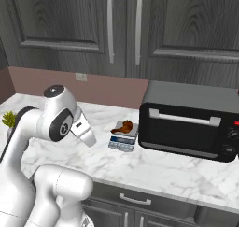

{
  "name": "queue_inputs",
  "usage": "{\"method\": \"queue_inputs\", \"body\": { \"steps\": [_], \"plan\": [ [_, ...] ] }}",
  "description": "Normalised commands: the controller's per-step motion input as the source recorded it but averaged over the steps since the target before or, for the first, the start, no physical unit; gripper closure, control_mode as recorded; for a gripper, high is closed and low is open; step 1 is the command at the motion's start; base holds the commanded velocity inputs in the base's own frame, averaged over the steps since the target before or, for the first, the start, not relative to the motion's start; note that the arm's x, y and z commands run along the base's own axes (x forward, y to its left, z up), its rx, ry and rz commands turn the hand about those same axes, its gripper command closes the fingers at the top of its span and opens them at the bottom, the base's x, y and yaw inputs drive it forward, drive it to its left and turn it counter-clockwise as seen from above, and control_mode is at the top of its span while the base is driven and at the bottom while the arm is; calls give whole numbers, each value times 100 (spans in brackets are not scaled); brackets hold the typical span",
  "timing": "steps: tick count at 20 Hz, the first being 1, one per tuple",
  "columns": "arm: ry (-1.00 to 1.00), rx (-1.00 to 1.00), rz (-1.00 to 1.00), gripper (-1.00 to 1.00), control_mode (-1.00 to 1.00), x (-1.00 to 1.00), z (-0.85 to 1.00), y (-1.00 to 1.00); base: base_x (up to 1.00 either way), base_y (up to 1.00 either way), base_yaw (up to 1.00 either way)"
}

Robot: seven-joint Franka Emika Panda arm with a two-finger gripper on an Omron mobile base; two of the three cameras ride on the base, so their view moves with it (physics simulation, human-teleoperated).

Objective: Take the chicken drumstick from the fridge and place it on the digital scale on the counter by the fridge. Wait a few seconds for a reading, then move it to the plate on the dining counter.

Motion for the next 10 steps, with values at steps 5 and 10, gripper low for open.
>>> {"method": "queue_inputs", "body": {
  "steps": [5, 10],
  "plan": [
    [0, 0, -6, -100, -100, 80, -15, -8, 0, 0, 0],
    [3, 0, 0, -100, -100, 68, -9, -35, 0, 0, 0]
  ]
}}
